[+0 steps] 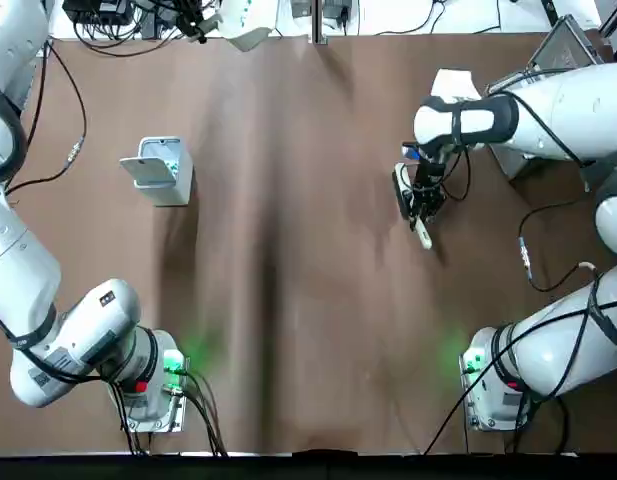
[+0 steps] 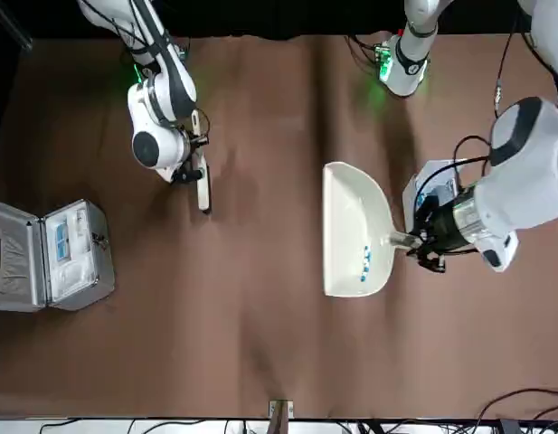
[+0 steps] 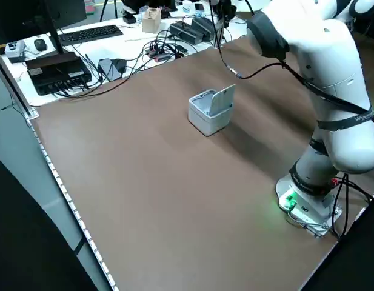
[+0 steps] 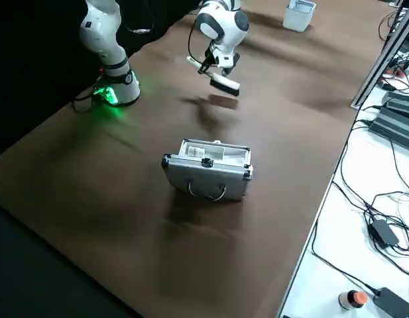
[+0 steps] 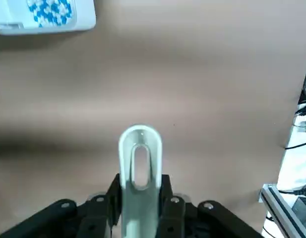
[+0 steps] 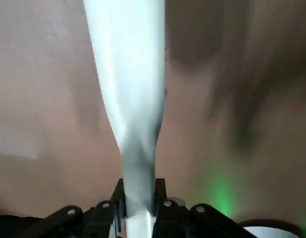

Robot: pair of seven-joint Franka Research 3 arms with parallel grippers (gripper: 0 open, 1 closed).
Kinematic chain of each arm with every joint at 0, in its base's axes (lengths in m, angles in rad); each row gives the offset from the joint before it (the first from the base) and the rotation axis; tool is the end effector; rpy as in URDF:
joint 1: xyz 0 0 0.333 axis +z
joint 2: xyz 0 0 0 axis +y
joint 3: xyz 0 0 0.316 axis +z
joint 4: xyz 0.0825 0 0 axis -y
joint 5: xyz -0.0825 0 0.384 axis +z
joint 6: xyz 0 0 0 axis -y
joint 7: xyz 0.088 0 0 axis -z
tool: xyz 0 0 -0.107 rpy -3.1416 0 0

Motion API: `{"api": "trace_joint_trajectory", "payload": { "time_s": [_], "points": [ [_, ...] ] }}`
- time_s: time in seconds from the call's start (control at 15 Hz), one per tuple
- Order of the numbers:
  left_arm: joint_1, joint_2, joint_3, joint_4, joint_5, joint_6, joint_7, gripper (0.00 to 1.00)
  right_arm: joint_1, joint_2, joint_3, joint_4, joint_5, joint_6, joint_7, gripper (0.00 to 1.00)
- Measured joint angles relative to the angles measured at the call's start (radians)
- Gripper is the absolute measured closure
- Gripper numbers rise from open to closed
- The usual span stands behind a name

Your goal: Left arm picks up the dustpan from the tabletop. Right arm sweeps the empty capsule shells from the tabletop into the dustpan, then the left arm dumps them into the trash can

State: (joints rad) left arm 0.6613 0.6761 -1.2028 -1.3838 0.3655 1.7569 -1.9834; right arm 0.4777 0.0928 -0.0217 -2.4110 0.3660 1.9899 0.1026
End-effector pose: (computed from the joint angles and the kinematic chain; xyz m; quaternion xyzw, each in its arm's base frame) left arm 0.6604 -0.1388 0.5046 0.7204 0.6794 -0.1043 0.0928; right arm 0.3797 0.2108 0.2466 -0.9564 -0.0549 0.2790 0.0667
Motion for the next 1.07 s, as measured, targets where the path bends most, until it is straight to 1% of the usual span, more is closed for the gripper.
{"api": "trace_joint_trajectory", "payload": {
  "time_s": [0.13,0.27,0.33,0.4,0.47,0.53,0.67,0.73,0.8,0.93,1.07],
  "points": [
    [0.025,0.0,-0.001,0.001,-0.004,-0.009,0.037,0.67,0.003,-0.017,0.0,-0.025,0.0,0.011,0.007,0.74],
    [0.041,-0.001,0.009,0.003,-0.021,-0.015,0.078,0.67,0.002,-0.022,-0.003,-0.041,0.0,0.045,0.03,0.74],
    [0.038,-0.008,0.034,0.01,-0.041,-0.015,0.096,0.67,0.002,-0.022,-0.004,-0.046,0.0,0.062,0.047,0.74],
    [0.028,-0.021,0.075,0.02,-0.082,-0.015,0.128,0.67,0.002,-0.022,-0.004,-0.05,0.0,0.079,0.058,0.74],
    [0.008,-0.044,0.136,0.031,-0.135,-0.015,0.174,0.67,0.001,-0.022,-0.004,-0.056,0.0,0.1,0.066,0.74],
    [-0.021,-0.074,0.211,0.04,-0.194,-0.015,0.228,0.67,0.001,-0.022,-0.005,-0.067,0.0,0.13,0.069,0.74],
    [-0.099,-0.15,0.392,0.05,-0.323,-0.016,0.341,0.67,0.001,-0.022,-0.005,-0.095,0.0,0.181,0.07,0.74],
    [-0.143,-0.19,0.487,0.051,-0.379,-0.017,0.394,0.67,0.001,-0.022,-0.006,-0.104,0.0,0.191,0.07,0.74],
    [-0.181,-0.226,0.569,0.051,-0.424,-0.019,0.446,0.67,0.001,-0.022,-0.006,-0.11,0.0,0.198,0.07,0.74],
    [-0.246,-0.283,0.702,0.051,-0.482,-0.039,0.531,0.67,0.001,-0.021,-0.006,-0.117,0.0,0.215,0.071,0.74],
    [-0.312,-0.317,0.822,0.05,-0.526,-0.072,0.597,0.67,0.001,-0.018,-0.005,-0.12,0.0,0.229,0.071,0.74]
  ]
}}
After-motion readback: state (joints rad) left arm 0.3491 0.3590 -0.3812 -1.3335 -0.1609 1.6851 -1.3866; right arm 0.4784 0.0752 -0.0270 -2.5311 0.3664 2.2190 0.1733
